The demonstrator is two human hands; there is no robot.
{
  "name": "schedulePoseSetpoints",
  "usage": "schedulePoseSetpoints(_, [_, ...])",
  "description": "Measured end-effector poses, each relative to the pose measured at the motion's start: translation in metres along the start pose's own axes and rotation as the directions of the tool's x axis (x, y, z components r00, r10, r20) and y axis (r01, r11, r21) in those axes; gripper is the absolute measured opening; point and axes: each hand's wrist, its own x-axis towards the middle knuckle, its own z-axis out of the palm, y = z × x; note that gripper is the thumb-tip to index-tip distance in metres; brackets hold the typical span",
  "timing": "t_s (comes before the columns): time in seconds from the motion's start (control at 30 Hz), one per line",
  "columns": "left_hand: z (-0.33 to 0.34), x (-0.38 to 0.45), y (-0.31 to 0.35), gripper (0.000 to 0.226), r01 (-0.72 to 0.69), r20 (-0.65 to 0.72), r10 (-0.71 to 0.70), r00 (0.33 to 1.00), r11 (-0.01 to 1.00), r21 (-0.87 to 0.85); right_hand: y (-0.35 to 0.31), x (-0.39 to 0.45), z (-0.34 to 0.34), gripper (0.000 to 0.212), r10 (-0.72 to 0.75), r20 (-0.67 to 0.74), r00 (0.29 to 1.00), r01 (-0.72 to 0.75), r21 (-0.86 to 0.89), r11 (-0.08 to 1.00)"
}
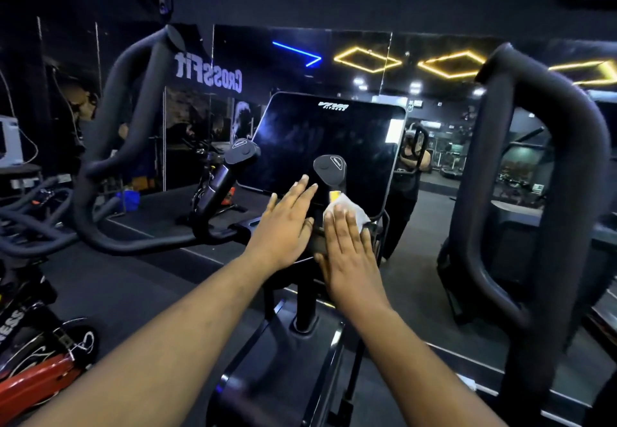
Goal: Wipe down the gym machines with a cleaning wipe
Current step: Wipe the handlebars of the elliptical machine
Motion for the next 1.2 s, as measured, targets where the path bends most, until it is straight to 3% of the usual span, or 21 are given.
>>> schedulePoseSetpoints(0.13, [-0.008, 0.019, 0.002, 0.065, 0.107, 0.025, -0.104, 0.994, 0.98, -0.165, 0.006, 0.028, -0.01, 0.072, -0.001, -0.019, 1.0, 0.001, -0.022, 1.0])
schedulePoseSetpoints(0.33, [-0.008, 0.038, 0.001, 0.06, 0.251, -0.011, -0.292, 0.956, 0.838, -0.485, -0.006, 0.097, -0.047, 0.072, 0.043, 0.032, 0.999, -0.041, -0.077, 0.996])
schedulePoseSetpoints(0.43, [-0.008, 0.036, 0.001, 0.06, 0.262, -0.003, -0.302, 0.953, 0.83, -0.493, 0.006, 0.096, -0.054, 0.07, -0.018, 0.026, 0.999, 0.022, -0.153, 0.988])
schedulePoseSetpoints(0.6, [-0.01, 0.034, -0.004, 0.058, 0.242, -0.012, -0.278, 0.96, 0.855, -0.46, -0.001, 0.077, -0.04, 0.073, 0.042, -0.03, 0.999, -0.042, -0.019, 0.999])
schedulePoseSetpoints(0.67, [-0.009, 0.035, -0.007, 0.058, 0.24, -0.034, -0.286, 0.958, 0.857, -0.455, -0.005, 0.089, -0.039, 0.067, -0.013, -0.056, 0.998, 0.009, -0.066, 0.998])
schedulePoseSetpoints(0.8, [-0.009, 0.036, -0.013, 0.055, 0.274, -0.064, -0.338, 0.939, 0.846, -0.457, 0.004, 0.12, -0.056, 0.056, -0.139, 0.022, 0.99, 0.141, -0.087, 0.986])
schedulePoseSetpoints(0.87, [-0.008, 0.035, -0.012, 0.055, 0.268, -0.054, -0.328, 0.943, 0.847, -0.458, 0.007, 0.113, -0.051, 0.054, -0.148, -0.043, 0.988, 0.149, 0.031, 0.988])
schedulePoseSetpoints(0.97, [-0.008, 0.034, -0.005, 0.055, 0.235, -0.02, -0.274, 0.962, 0.858, -0.457, 0.001, 0.075, -0.03, 0.055, -0.034, -0.201, 0.979, 0.093, 0.292, 0.952])
schedulePoseSetpoints(1.1, [-0.012, 0.04, 0.002, 0.062, 0.141, -0.012, -0.157, 0.987, 0.916, -0.375, -0.013, 0.014, -0.004, 0.057, 0.159, -0.198, 0.967, -0.024, 0.553, 0.833])
schedulePoseSetpoints(1.2, [-0.002, 0.037, 0.002, 0.08, 0.059, 0.11, -0.036, 0.993, 0.975, -0.213, -0.022, -0.028, 0.016, 0.062, 0.214, -0.193, 0.958, -0.061, 0.589, 0.806])
